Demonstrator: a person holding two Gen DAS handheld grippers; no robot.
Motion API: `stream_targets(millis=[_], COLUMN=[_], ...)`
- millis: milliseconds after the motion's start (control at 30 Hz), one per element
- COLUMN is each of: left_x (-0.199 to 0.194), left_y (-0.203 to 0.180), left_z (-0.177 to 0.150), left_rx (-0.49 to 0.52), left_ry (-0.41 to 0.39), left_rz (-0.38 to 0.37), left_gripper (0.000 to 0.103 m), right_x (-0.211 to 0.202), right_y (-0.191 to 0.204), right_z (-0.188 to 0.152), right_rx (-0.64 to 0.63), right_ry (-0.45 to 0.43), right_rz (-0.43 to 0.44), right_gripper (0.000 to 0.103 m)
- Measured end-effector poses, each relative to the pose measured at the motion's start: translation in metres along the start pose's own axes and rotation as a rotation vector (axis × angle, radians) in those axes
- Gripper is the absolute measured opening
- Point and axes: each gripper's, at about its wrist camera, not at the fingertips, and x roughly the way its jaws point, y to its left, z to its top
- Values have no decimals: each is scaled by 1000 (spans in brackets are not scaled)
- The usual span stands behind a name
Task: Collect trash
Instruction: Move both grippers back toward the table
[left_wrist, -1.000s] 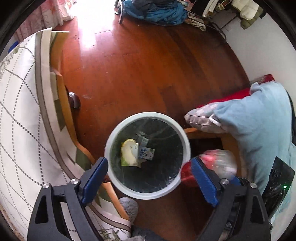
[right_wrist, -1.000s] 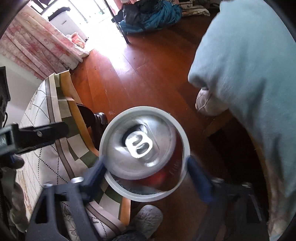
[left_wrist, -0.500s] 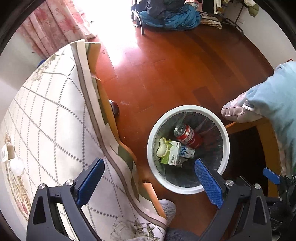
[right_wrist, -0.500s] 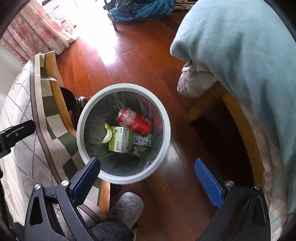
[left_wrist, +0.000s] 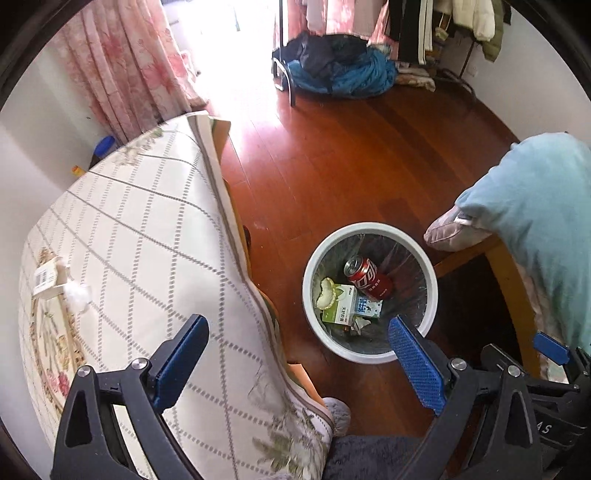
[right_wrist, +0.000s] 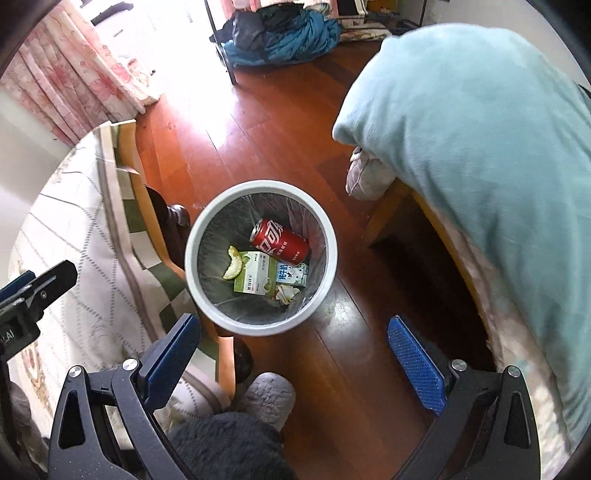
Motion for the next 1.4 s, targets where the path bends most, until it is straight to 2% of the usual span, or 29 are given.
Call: stream_targets(millis=[267, 467, 567, 700, 833, 1033, 1067, 1133, 1167, 1400], left_x=[-60, -90, -94, -90, -73, -20, -8, 8, 20, 55], left_y=[18, 43, 58, 100, 166, 288, 309, 335, 353, 402], left_z=[-14, -24, -30, -38, -54, -100, -109, -124, -131, -142], left_rx=[-27, -57, -72, -139, -245, -458, -494, -540, -571, -641], left_ry=[-107, -164, -176, -175, -149, -25, 3, 39, 66, 135], left_rz=[-18, -29, -2, 30, 116, 273, 301, 333, 350, 367], left_gripper=[100, 100, 100, 100, 100, 100, 100, 100, 100, 100], right_x=[-69, -110, -120, -124, -111, -60, -48, -28, -16, 47], right_y=[13, 34, 49, 77, 135, 263, 287, 324, 345, 441], right_z=[-19, -28, -29, -30, -28, -34, -34, -33, -32, -17], right_rx=[-2, -15, -5, -8, -84, -257, -287, -327, -353, -414], right_ry=[-82, -125, -133, -141, -112, -27, -15, 4, 11, 74], right_rz=[-2, -9, 14, 59, 109, 233, 248, 272, 278, 309], right_gripper=[103, 103, 103, 103, 103, 102, 101, 87, 86, 74])
